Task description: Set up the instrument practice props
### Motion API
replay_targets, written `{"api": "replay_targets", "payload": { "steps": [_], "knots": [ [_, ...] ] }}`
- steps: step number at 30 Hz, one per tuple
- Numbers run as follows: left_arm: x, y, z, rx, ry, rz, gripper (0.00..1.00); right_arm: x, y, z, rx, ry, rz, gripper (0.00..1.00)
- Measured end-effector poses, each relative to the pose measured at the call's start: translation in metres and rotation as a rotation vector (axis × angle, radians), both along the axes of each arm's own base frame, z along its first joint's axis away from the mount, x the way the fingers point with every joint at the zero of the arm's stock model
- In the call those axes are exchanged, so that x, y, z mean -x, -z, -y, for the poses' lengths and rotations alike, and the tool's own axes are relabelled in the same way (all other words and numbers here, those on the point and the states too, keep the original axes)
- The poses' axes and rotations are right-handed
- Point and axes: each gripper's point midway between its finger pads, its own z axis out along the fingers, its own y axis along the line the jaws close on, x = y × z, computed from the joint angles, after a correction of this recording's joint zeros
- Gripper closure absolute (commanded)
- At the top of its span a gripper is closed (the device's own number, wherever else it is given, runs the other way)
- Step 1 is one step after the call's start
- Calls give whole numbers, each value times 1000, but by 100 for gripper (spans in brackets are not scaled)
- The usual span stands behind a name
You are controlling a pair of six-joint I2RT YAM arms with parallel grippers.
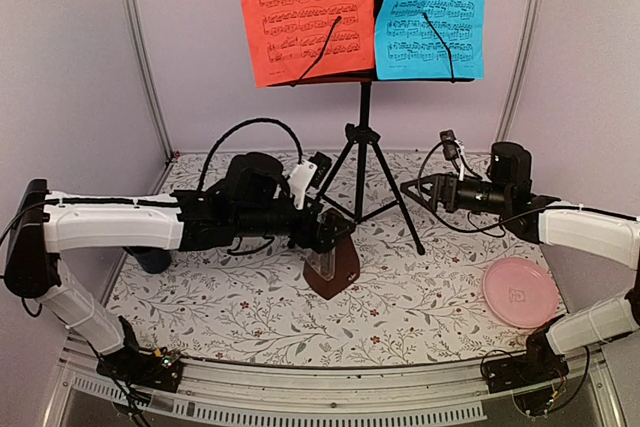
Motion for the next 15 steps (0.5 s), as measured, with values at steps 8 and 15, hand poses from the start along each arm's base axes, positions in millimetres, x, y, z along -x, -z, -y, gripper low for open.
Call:
{"api": "replay_targets", "payload": {
  "steps": [8,15],
  "knots": [
    [-7,-18,-66,146,-38,25,23,23,24,-21,45,-45,-48,20],
    [-35,37,-102,76,-148,-51,63,44,71,-44,112,-90,-155,50]
  ]
}}
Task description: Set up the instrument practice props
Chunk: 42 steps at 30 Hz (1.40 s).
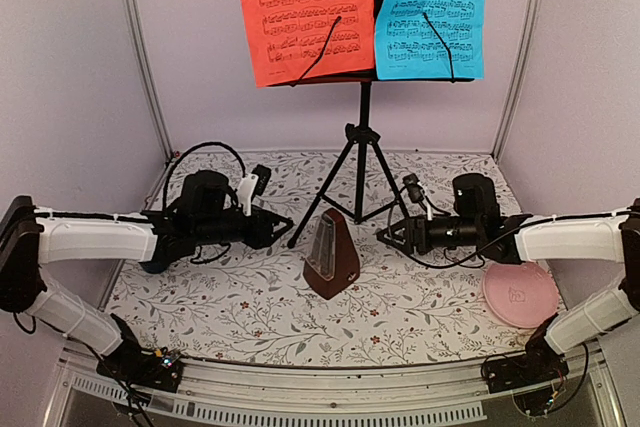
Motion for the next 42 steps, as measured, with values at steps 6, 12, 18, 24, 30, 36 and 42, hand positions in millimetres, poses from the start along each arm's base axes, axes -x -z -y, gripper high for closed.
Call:
{"api": "replay_targets", "payload": {
  "steps": [6,12,18,24,30,36,42],
  "knots": [
    [2,75,0,-74,8,-144,76,17,40,-24,58,-39,-78,76],
    [0,112,6,-100,23,-193,80,21,79,-36,104,-35,-158,89],
    [-5,128,13,-100,33,-194,82,14,93,-39,119,-9,-192,91],
    [-4,133,23,-103,62,-180,84,4,85,-51,95,-13,-171,91],
    [4,130,29,-88,90,-160,85,-3,84,-56,94,-6,-165,92],
    [27,136,39,-98,139,-155,86,-15,77,-64,90,1,-136,91],
    [53,136,57,-97,209,-147,86,-26,71,-66,95,20,-98,87]
  ]
}}
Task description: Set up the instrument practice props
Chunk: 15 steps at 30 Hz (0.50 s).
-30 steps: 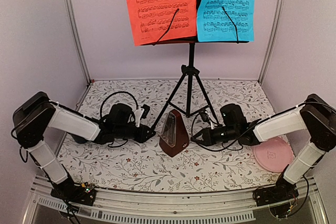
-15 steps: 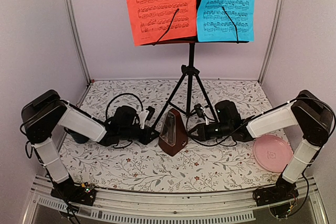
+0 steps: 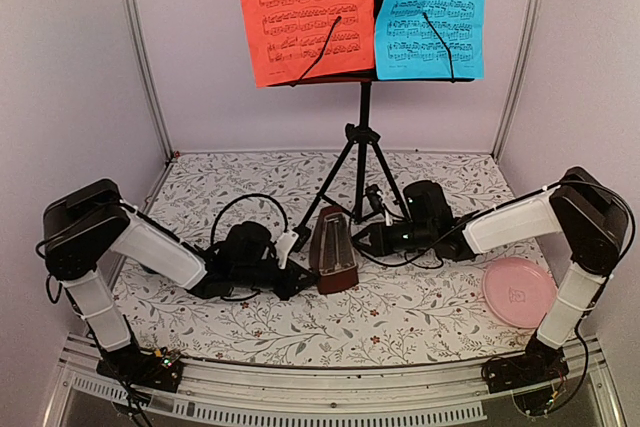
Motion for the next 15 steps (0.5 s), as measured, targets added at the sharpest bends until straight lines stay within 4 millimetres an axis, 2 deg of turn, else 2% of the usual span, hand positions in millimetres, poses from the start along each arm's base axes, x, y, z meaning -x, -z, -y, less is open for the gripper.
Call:
{"api": "replay_targets", "payload": {
  "steps": [2,4,6,9,12,13,15],
  "knots": [
    [5,-1,4,6,16,4,85,-3,-1,0,3,4,6,82],
    [8,-2,5,13,26,9,84,-7,-2,2,7,6,18,72],
    [12,-2,4,17,34,15,81,-11,-2,7,11,15,20,60],
    [18,-10,-5,29,40,47,76,-15,-6,17,23,22,31,35],
    [18,-23,-16,52,29,100,73,-13,-26,27,6,21,62,9],
    [16,-27,-20,59,19,118,73,-12,-38,30,-7,19,91,1],
    [8,-30,-28,64,-4,144,73,-7,-57,32,-37,20,120,1]
  ]
}}
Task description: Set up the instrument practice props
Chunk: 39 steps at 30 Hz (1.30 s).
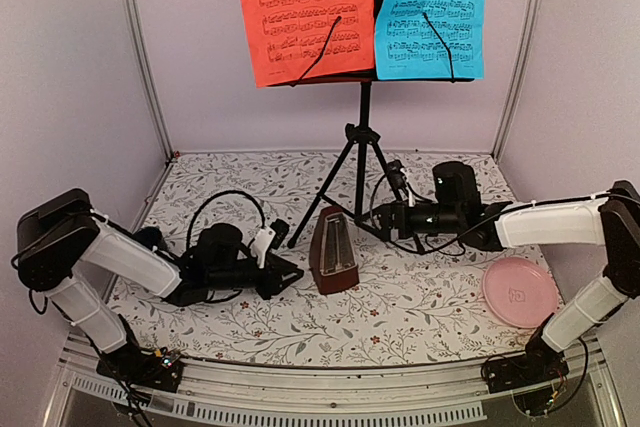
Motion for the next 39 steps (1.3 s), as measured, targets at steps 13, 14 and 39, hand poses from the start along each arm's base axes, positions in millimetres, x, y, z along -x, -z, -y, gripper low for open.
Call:
{"api": "replay_targets", "payload": {
  "steps": [13,14,39],
  "knots": [
    [-22,0,-18,-1,-30,129,54,36,-41,-26,-64,-33,37,1],
    [-21,3,-19,-6,-27,137,51,35,-43,-29,-62,-30,37,1],
    [-9,54,2,-26,123,268,11,23,-32,-70,7,-32,41,7]
  ]
}}
